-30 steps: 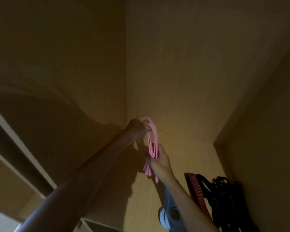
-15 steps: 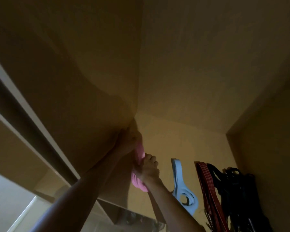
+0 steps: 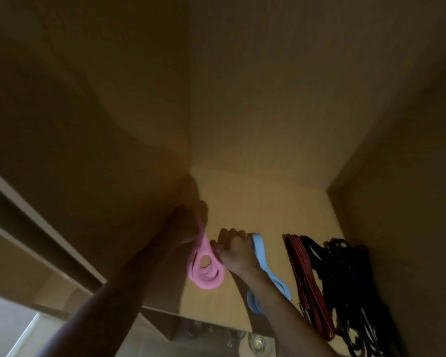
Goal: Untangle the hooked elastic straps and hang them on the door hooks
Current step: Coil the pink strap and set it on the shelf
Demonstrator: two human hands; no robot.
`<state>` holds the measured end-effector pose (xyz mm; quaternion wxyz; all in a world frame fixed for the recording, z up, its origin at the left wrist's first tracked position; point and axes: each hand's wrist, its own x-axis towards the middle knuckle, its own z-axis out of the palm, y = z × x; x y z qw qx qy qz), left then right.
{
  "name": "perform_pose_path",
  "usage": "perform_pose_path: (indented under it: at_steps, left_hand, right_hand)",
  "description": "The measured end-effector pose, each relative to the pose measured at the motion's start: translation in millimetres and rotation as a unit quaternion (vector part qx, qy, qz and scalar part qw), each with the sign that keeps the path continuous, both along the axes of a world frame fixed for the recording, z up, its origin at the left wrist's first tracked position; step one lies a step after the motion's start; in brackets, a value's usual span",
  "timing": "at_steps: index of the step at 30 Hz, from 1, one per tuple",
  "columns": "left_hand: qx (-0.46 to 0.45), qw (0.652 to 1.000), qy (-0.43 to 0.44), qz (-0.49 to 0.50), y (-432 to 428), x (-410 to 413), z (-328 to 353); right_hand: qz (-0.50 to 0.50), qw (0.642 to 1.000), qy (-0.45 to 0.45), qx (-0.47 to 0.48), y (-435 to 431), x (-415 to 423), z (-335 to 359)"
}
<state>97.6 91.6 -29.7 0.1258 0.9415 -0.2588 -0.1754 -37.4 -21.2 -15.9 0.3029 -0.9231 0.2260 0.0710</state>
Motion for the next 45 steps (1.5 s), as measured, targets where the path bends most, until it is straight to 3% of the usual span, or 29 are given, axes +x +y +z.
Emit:
perform_pose_path:
  at_steps: [4,9,12,17,21,25,36,45]
  left_hand:
    - [-0.033,0.997,-0.067,-0.008,-35,-10,39]
    - [-0.077,0.993,-0.019,-0.082,-73,-28,41]
    - [-0.088,0.990,0.003,-0.110,-95,-43,34]
    - [-0.048,0.985,0.034,-0.162,-126,-66,32]
    - [-0.034,0.983,0.043,-0.178,-141,-78,26]
    - [-0.030,0.982,0.049,-0.180,-147,-86,25]
    - [-0.077,0.980,0.071,-0.168,-145,-94,27]
    - [-0.093,0.978,0.059,-0.177,-151,-107,36]
  right_hand:
    - [-0.095,0.993,-0.068,0.032,-33,-19,24]
    - [-0.195,0.974,-0.114,-0.030,-90,-51,41]
    - [-0.269,0.959,-0.070,-0.063,-124,-83,45]
    - [-0.348,0.927,0.104,-0.098,-155,-137,39]
    - [-0.347,0.919,0.182,-0.053,-159,-153,18]
    - [-0.335,0.916,0.206,-0.075,-158,-152,3]
    - [-0.403,0.904,0.144,0.001,-169,-141,-6]
    - [-0.419,0.907,0.017,-0.032,-172,-154,6]
